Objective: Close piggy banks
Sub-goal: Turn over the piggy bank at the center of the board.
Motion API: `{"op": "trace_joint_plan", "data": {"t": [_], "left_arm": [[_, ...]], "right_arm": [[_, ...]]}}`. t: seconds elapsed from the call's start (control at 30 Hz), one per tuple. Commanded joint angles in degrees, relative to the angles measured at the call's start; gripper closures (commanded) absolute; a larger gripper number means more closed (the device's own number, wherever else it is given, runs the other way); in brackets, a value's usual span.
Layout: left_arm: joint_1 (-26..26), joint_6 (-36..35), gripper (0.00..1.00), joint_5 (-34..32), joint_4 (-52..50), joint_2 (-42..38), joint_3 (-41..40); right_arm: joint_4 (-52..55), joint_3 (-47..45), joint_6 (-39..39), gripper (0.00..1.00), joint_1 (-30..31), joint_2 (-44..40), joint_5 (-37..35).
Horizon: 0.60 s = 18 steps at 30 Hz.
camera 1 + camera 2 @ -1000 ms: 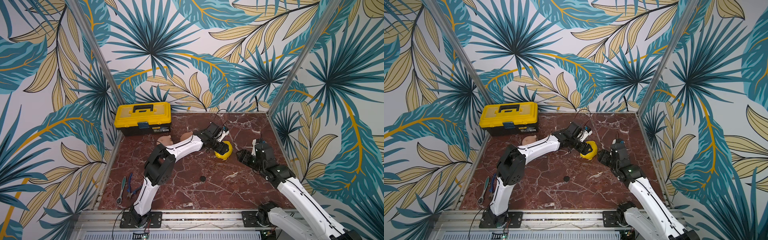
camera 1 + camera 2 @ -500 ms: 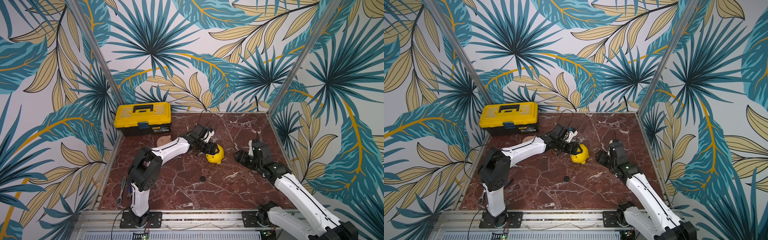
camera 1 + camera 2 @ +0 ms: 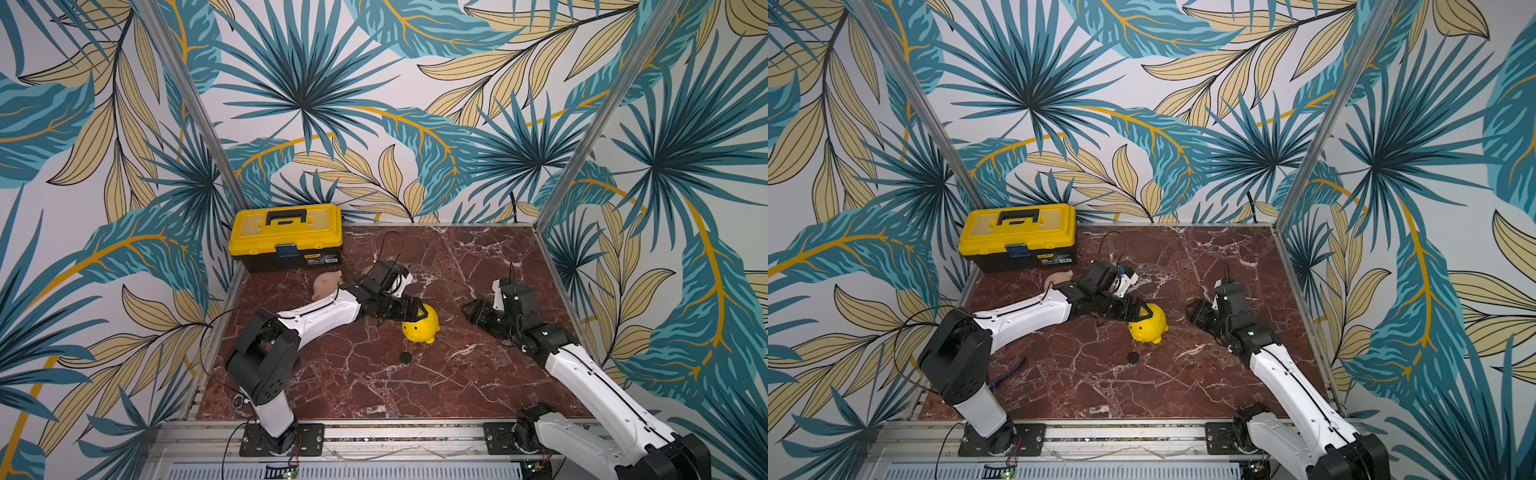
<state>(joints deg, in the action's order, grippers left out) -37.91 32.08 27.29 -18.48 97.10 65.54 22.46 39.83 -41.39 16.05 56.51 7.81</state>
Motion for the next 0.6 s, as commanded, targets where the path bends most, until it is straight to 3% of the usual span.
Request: {"op": "trace_joint_plan", "data": {"t": [0.0, 0.27, 0.57], "left_arm": [[0.89, 2.06, 0.25, 0.49, 2.35, -2.56, -3.9], [2.12, 2.95, 0.19, 0.34, 6.47, -3.94, -9.34], [2.23, 2.57, 0.06, 0.38, 7.67, -3.06, -9.29]], "right_arm": [[-1.86, -1.43, -1.12, 0.36, 0.2, 0.3, 1.02], [-2.99, -1.87, -1.67, 0.36, 0.89, 2.52, 1.55], [-3.39, -1.72, -1.77, 0.36, 1.43, 3.21, 1.15]]}}
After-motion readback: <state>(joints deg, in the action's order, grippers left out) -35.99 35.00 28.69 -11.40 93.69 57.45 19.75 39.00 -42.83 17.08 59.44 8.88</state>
